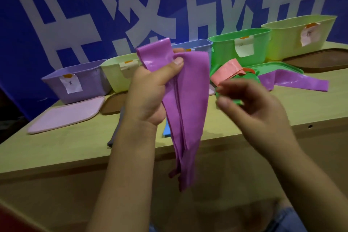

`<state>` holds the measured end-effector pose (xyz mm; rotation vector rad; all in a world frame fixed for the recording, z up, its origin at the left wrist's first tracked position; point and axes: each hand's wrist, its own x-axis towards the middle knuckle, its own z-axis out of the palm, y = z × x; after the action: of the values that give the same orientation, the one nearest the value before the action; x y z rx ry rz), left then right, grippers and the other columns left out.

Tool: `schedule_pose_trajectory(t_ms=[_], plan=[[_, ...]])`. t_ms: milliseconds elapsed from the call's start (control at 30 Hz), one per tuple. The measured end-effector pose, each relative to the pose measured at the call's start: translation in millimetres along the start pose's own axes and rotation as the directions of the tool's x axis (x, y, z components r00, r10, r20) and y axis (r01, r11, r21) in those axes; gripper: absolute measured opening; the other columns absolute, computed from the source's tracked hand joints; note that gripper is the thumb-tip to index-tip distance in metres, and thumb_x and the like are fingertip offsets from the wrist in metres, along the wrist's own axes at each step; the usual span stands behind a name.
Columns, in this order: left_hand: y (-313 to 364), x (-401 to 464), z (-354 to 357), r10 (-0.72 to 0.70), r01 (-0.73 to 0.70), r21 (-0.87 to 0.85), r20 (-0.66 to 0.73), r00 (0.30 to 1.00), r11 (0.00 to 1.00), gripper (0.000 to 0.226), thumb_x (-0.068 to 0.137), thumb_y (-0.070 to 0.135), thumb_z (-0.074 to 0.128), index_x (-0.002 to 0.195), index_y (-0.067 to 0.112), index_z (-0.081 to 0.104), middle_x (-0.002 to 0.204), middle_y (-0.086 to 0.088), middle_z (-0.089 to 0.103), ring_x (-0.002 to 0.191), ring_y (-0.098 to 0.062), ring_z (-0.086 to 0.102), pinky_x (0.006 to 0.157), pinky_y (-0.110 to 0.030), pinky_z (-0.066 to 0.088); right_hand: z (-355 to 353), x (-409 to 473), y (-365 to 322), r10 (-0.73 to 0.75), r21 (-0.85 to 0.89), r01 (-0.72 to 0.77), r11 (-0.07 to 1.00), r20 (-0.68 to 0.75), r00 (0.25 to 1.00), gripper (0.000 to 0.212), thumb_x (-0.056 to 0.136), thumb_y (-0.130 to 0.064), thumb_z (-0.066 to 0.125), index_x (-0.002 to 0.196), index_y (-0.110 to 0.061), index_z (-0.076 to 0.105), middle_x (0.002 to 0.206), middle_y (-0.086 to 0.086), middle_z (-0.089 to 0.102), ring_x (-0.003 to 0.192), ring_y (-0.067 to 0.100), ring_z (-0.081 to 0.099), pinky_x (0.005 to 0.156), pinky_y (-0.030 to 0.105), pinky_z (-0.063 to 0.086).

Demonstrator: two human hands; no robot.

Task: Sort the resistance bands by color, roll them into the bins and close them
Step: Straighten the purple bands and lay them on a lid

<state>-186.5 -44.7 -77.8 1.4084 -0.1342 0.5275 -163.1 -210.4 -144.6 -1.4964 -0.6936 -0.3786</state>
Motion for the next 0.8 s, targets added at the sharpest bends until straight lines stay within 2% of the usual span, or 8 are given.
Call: schedule_pose_trajectory(t_ms=[100, 200, 267, 367, 500, 600, 733, 800], plan=[[-5, -6, 7, -0.029, 0.030, -0.007, 0.057, 0.998, 1.000, 0.012, 0.088, 0.005, 0.059, 0.091, 0.014, 0.066, 0.074, 0.003, 0.070, 0.073, -0.012, 0.069, 0.071, -0.030, 0.059, 7, 31, -21, -0.074, 0.031, 0.076, 0.997, -0.052, 0.996, 0.018, 0.078, -0.039, 0.068, 0.091, -0.028, 0.061, 0.088, -0.010, 0.067, 0.087, 0.007, 0.065, 0.075, 0.025, 0.054], [-8, -7, 6, -0.026, 0.028, -0.017, 0.072, 0.997, 0.999, 0.013, 0.088, 0.005, 0.058, 0.098, 0.008, 0.066, 0.079, -0.002, 0.070, 0.076, -0.015, 0.069, 0.068, -0.027, 0.057, 11, 46, -30, -0.032, 0.160, 0.046, 0.986, -0.093, 0.995, 0.013, 0.082, -0.022, 0.072, 0.085, -0.020, 0.060, 0.073, -0.010, 0.063, 0.071, 0.004, 0.061, 0.064, 0.019, 0.049], [-8, -8, 6, -0.029, 0.031, -0.030, 0.085, 0.996, 0.999, 0.020, 0.086, 0.005, 0.058, 0.105, 0.003, 0.064, 0.086, -0.008, 0.070, 0.080, -0.019, 0.069, 0.071, -0.030, 0.058, 11, 49, -32, 0.029, 0.215, -0.021, 0.976, -0.035, 0.999, 0.013, 0.079, -0.019, 0.070, 0.088, -0.018, 0.061, 0.076, -0.008, 0.064, 0.070, 0.003, 0.061, 0.061, 0.015, 0.048], [-9, -9, 5, -0.018, 0.021, -0.020, 0.110, 0.994, 1.000, 0.024, 0.083, 0.010, 0.059, 0.105, 0.002, 0.064, 0.093, -0.012, 0.069, 0.087, -0.025, 0.068, 0.079, -0.037, 0.058, 10, 50, -29, 0.079, 0.163, -0.099, 0.982, 0.127, 0.989, 0.005, 0.080, -0.021, 0.067, 0.085, -0.021, 0.068, 0.080, -0.004, 0.070, 0.077, 0.006, 0.065, 0.066, 0.018, 0.051], [-11, -9, 5, -0.032, 0.036, -0.029, 0.140, 0.990, 0.999, 0.031, 0.084, 0.017, 0.057, 0.110, 0.001, 0.061, 0.102, -0.018, 0.066, 0.096, -0.032, 0.065, 0.086, -0.045, 0.055, 6, 53, -29, 0.072, 0.161, -0.086, 0.983, 0.094, 0.993, 0.004, 0.077, -0.015, 0.071, 0.078, -0.019, 0.070, 0.072, -0.004, 0.071, 0.073, 0.007, 0.065, 0.065, 0.019, 0.050], [-14, -9, 5, -0.033, 0.040, -0.050, 0.131, 0.991, 0.998, 0.025, 0.084, 0.024, 0.055, 0.102, 0.009, 0.065, 0.102, -0.015, 0.067, 0.099, -0.031, 0.064, 0.089, -0.045, 0.053, 6, 54, -32, 0.057, 0.157, -0.074, 0.985, 0.111, 0.992, 0.006, 0.073, -0.013, 0.072, 0.076, -0.017, 0.069, 0.066, -0.008, 0.069, 0.068, 0.002, 0.064, 0.060, 0.013, 0.048], [-16, -6, 1, -0.048, 0.060, -0.152, 0.081, 0.996, 0.987, 0.019, 0.093, 0.020, 0.048, 0.094, 0.010, 0.065, 0.086, -0.007, 0.070, 0.082, -0.020, 0.067, 0.075, -0.032, 0.058, 4, 50, -41, -0.001, 0.231, -0.022, 0.973, 0.096, 0.995, 0.015, 0.063, -0.026, 0.068, 0.076, -0.018, 0.068, 0.067, -0.010, 0.069, 0.071, 0.002, 0.064, 0.065, 0.015, 0.050], [-18, -4, -2, -0.048, 0.053, -0.175, 0.035, 0.998, 0.983, 0.020, 0.095, 0.020, 0.048, 0.093, 0.010, 0.065, 0.079, -0.006, 0.068, 0.075, -0.019, 0.065, 0.072, -0.033, 0.057, 3, 50, -46, -0.040, 0.235, 0.026, 0.972, 0.057, 0.998, 0.014, 0.065, -0.028, 0.066, 0.077, -0.020, 0.066, 0.066, -0.012, 0.069, 0.070, 0.000, 0.064, 0.064, 0.015, 0.050]])
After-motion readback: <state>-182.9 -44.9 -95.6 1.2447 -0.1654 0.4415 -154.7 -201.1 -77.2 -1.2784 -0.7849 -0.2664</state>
